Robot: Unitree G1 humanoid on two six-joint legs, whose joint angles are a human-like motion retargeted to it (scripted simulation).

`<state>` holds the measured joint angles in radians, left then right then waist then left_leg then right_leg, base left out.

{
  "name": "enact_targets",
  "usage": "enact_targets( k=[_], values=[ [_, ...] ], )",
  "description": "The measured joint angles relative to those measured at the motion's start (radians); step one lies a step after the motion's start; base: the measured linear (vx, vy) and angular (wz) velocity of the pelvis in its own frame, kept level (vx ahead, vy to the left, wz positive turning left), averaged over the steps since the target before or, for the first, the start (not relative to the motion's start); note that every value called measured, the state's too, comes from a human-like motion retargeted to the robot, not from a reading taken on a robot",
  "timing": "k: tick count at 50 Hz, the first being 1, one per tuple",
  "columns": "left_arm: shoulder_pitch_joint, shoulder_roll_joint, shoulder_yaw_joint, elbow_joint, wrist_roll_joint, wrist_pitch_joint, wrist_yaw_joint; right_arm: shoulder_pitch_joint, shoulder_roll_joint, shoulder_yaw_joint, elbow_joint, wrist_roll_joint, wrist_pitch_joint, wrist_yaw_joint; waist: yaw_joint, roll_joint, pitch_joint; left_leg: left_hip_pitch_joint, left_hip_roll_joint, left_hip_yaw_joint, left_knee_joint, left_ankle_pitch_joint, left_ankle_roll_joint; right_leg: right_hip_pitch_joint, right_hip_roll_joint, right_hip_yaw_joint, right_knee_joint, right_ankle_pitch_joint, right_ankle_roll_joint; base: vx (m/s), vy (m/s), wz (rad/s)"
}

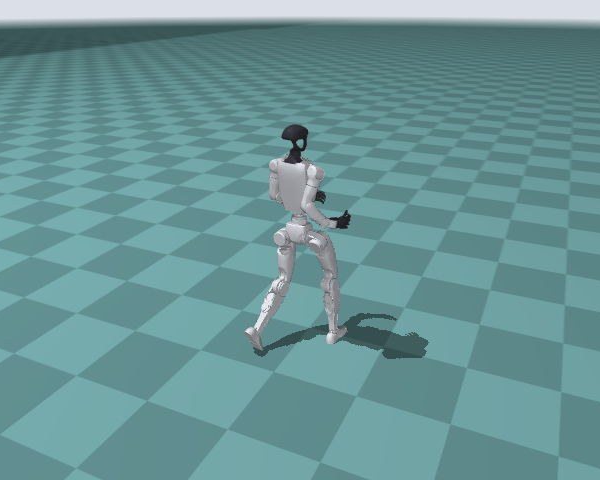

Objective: Walk run

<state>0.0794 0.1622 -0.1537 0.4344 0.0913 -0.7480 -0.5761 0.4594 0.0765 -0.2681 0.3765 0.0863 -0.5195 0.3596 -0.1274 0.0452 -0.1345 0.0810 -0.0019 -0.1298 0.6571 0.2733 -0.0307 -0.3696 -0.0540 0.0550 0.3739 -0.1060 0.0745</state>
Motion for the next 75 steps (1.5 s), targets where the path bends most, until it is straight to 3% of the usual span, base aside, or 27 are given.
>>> enact_targets(
  k=[2, 3, 5, 7, 10, 15, 18, 22, 25, 27, 30, 34, 38, 45, 48, 50, 51, 53, 56, 58, 60, 63, 65, 66, 67, 71, 75],
  values=[
    [0.039, -0.069, 0.095, 0.158, 0.136, 0.003, 0.025, -0.092, -0.022, -0.007, 0.037, 0.024, 0.039, 0.042, 0.012, -0.006, -0.011, -0.109, 0.026, 0.106, 0.183, 0.100, -0.036, 0.069, -0.010, -0.014, -0.033, -0.021, -0.018, 0.87, -0.26, 0.84],
    [0.055, -0.107, 0.130, 0.239, 0.197, 0.017, 0.059, -0.131, -0.037, 0.011, 0.045, 0.039, 0.046, 0.042, 0.009, -0.011, -0.020, -0.156, 0.075, 0.197, 0.237, 0.095, -0.002, 0.091, -0.016, -0.027, -0.046, -0.026, -0.031, 0.83, -0.15, 0.73],
    [0.079, -0.156, 0.182, 0.392, 0.268, 0.056, 0.123, -0.209, -0.067, 0.035, 0.053, 0.070, 0.035, 0.022, -0.001, -0.011, -0.017, -0.249, 0.128, 0.295, 0.315, -0.034, 0.086, 0.138, -0.022, -0.069, -0.084, -0.004, -0.045, 0.68, -0.07, 0.93],
    [0.113, -0.167, 0.220, 0.507, 0.273, 0.088, 0.162, -0.271, -0.092, 0.038, 0.046, 0.079, 0.017, 0.015, 0.033, -0.033, -0.007, -0.336, 0.068, 0.332, 0.298, -0.086, 0.118, 0.198, -0.028, -0.085, -0.157, 0.053, -0.048, 0.70, -0.12, 0.25],
    [0.149, -0.151, 0.301, 0.652, 0.257, 0.109, 0.245, -0.338, -0.135, 0.077, 0.010, 0.071, -0.003, 0.004, 0.159, -0.094, 0.005, -0.468, -0.044, 0.373, 0.167, -0.188, 0.101, 0.276, -0.047, -0.083, -0.248, 0.123, -0.036, 0.61, -0.19, -0.68],
    [0.180, -0.082, 0.444, 0.799, 0.232, 0.166, 0.339, -0.404, -0.235, 0.101, -0.043, 0.024, -0.012, 0.000, 0.282, -0.098, 0.007, -0.572, -0.005, 0.551, -0.242, -0.310, 0.196, 0.355, 0.016, -0.143, -0.293, 0.108, -0.073, 0.60, -0.13, 0.12],
    [0.180, -0.060, 0.549, 0.880, 0.264, 0.237, 0.385, -0.440, -0.281, 0.082, -0.005, -0.019, -0.015, 0.010, 0.312, -0.092, 0.007, -0.579, -0.018, 0.692, -0.461, -0.387, 0.192, 0.414, 0.058, -0.182, -0.304, 0.059, -0.096, 0.77, -0.07, 0.72],
    [0.159, -0.037, 0.656, 1.061, 0.255, 0.346, 0.464, -0.446, -0.287, 0.057, 0.107, -0.103, -0.002, 0.021, 0.302, -0.118, -0.010, -0.518, -0.051, 0.844, -0.578, -0.352, 0.293, 0.502, 0.067, -0.282, -0.292, 0.074, -0.072, 0.95, -0.15, 0.72],
    [0.134, 0.012, 0.684, 1.229, 0.233, 0.398, 0.503, -0.428, -0.252, 0.018, 0.231, -0.208, -0.004, 0.005, 0.325, -0.158, -0.018, -0.467, -0.025, 0.782, -0.523, -0.374, 0.293, 0.529, 0.060, -0.305, -0.181, 0.277, -0.018, 1.16, -0.43, 0.20],
    [0.122, 0.029, 0.657, 1.266, 0.229, 0.427, 0.485, -0.425, -0.216, -0.036, 0.346, -0.327, -0.026, -0.017, 0.291, -0.136, -0.012, -0.503, -0.015, 0.569, -0.453, -0.417, 0.293, 0.468, 0.113, -0.274, -0.025, 0.484, 0.037, 0.87, 0.03, 1.39],
    [0.081, 0.005, 0.631, 1.266, 0.297, 0.453, 0.488, -0.411, -0.191, -0.092, 0.517, -0.477, -0.034, -0.109, 0.260, -0.053, -0.004, -0.435, 0.029, 0.533, -0.417, -0.463, 0.293, 0.350, 0.221, -0.204, 0.233, 0.630, 0.083, 0.79, 0.25, 1.67],
    [-0.011, -0.062, 0.545, 1.202, 0.334, 0.383, 0.483, -0.370, -0.216, -0.190, 0.773, -0.548, -0.052, -0.237, 0.272, 0.022, 0.002, -0.329, 0.021, 0.444, -0.477, -0.464, 0.293, 0.206, 0.273, -0.093, 0.373, 0.383, 0.066, 0.72, 0.32, 1.83],
    [-0.076, -0.093, 0.428, 1.037, 0.385, 0.336, 0.422, -0.292, -0.235, -0.319, 1.021, -0.583, 0.004, -0.319, 0.202, 0.070, -0.003, -0.258, -0.021, 0.260, -0.523, -0.451, 0.293, 0.102, 0.184, -0.076, 0.279, 0.176, 0.020, 0.67, 0.20, 3.14],
    [-0.225, -0.022, 0.295, 0.847, 0.531, 0.266, 0.365, -0.143, -0.208, -0.418, 1.323, -0.504, 0.160, -0.308, 0.144, -0.001, 0.001, -0.148, -0.147, -0.017, -0.526, -0.478, 0.293, 0.012, 0.009, 0.032, -0.200, 0.105, -0.002, 0.76, -0.10, 2.62],
    [-0.262, 0.003, 0.283, 0.818, 0.545, 0.254, 0.395, -0.099, -0.169, -0.403, 1.323, -0.492, 0.185, -0.280, 0.178, -0.026, 0.029, -0.077, -0.177, -0.073, -0.520, -0.498, 0.293, -0.035, -0.021, 0.005, -0.357, 0.069, 0.054, 0.71, -0.15, 0.91],
    [-0.265, 0.020, 0.295, 0.820, 0.534, 0.245, 0.422, -0.096, -0.162, -0.387, 1.323, -0.521, 0.181, -0.277, 0.204, -0.030, 0.051, -0.025, -0.185, -0.073, -0.516, -0.506, 0.293, -0.056, -0.007, -0.048, -0.425, 0.028, 0.187, 0.75, -0.18, -0.11],
    [-0.258, 0.029, 0.311, 0.831, 0.526, 0.244, 0.434, -0.103, -0.165, -0.377, 1.321, -0.547, 0.181, -0.281, 0.217, -0.032, 0.060, 0.000, -0.189, -0.055, -0.519, -0.504, 0.290, -0.061, 0.004, -0.089, -0.428, 0.025, 0.187, 0.77, -0.17, -0.44],
    [-0.238, 0.035, 0.343, 0.869, 0.511, 0.249, 0.457, -0.117, -0.178, -0.361, 1.301, -0.598, 0.191, -0.292, 0.185, -0.035, 0.065, 0.040, -0.219, -0.067, -0.530, -0.466, 0.280, -0.068, 0.019, -0.005, -0.417, 0.026, 0.177, 0.90, -0.06, 0.39],
    [-0.190, 0.040, 0.382, 0.966, 0.516, 0.288, 0.464, -0.137, -0.197, -0.373, 1.252, -0.656, 0.218, -0.310, 0.083, 0.000, 0.048, 0.071, -0.205, -0.129, -0.498, -0.382, 0.207, -0.058, 0.049, 0.076, -0.348, 0.056, 0.109, 0.86, -0.08, 1.44],
    [-0.150, 0.037, 0.410, 1.034, 0.553, 0.334, 0.456, -0.154, -0.208, -0.386, 1.228, -0.664, 0.234, -0.317, 0.003, 0.036, 0.034, 0.076, -0.181, -0.183, -0.440, -0.283, 0.129, -0.039, 0.054, 0.023, -0.309, 0.135, 0.084, 1.00, -0.26, 1.79],
    [-0.097, 0.024, 0.445, 1.079, 0.616, 0.398, 0.465, -0.178, -0.219, -0.384, 1.225, -0.651, 0.247, -0.321, -0.027, 0.066, 0.015, 0.057, -0.143, -0.156, -0.364, -0.114, 0.013, -0.023, 0.102, 0.131, -0.259, 0.104, 0.006, 0.92, -0.31, 1.09],
    [-0.025, -0.019, 0.431, 1.124, 0.668, 0.458, 0.525, -0.239, -0.243, -0.407, 1.242, -0.639, 0.284, -0.324, -0.038, 0.071, 0.012, -0.039, -0.127, -0.052, -0.143, 0.119, -0.212, 0.000, 0.059, 0.081, -0.185, 0.041, -0.044, 1.03, -0.17, 1.04],
    [-0.001, -0.027, 0.415, 1.150, 0.675, 0.457, 0.532, -0.295, -0.264, -0.397, 1.245, -0.634, 0.310, -0.320, -0.052, 0.034, 0.007, -0.132, -0.138, 0.123, 0.013, 0.249, -0.231, 0.037, -0.045, -0.011, -0.173, 0.013, -0.041, 0.70, 0.01, 1.07],
    [0.028, -0.030, 0.408, 1.147, 0.692, 0.456, 0.524, -0.317, -0.262, -0.385, 1.248, -0.627, 0.315, -0.323, -0.043, 0.025, 0.004, -0.176, -0.115, 0.112, 0.074, 0.222, -0.231, 0.070, -0.009, -0.001, -0.199, 0.015, -0.071, 0.74, -0.42, 0.79],
    [0.055, -0.034, 0.402, 1.143, 0.710, 0.457, 0.517, -0.339, -0.262, -0.373, 1.248, -0.620, 0.318, -0.324, -0.033, 0.016, 0.004, -0.222, -0.099, 0.106, 0.131, 0.183, -0.215, 0.103, 0.020, 0.005, -0.222, 0.019, -0.094, 0.88, -0.63, 0.53],
    [0.136, -0.055, 0.426, 1.137, 0.772, 0.465, 0.526, -0.428, -0.278, -0.320, 1.197, -0.614, 0.299, -0.315, 0.061, -0.045, 0.025, -0.409, -0.032, 0.294, 0.228, -0.056, -0.003, 0.208, 0.013, -0.052, -0.278, 0.037, -0.113, 0.69, -0.27, 0.05],
    [0.191, -0.058, 0.456, 1.166, 0.753, 0.485, 0.536, -0.487, -0.299, -0.267, 1.089, -0.623, 0.266, -0.318, 0.158, -0.079, 0.040, -0.566, -0.039, 0.383, 0.085, -0.200, 0.160, 0.297, 0.025, -0.124, -0.325, 0.031, -0.117, 0.67, -0.16, 0.08]
  ],
)
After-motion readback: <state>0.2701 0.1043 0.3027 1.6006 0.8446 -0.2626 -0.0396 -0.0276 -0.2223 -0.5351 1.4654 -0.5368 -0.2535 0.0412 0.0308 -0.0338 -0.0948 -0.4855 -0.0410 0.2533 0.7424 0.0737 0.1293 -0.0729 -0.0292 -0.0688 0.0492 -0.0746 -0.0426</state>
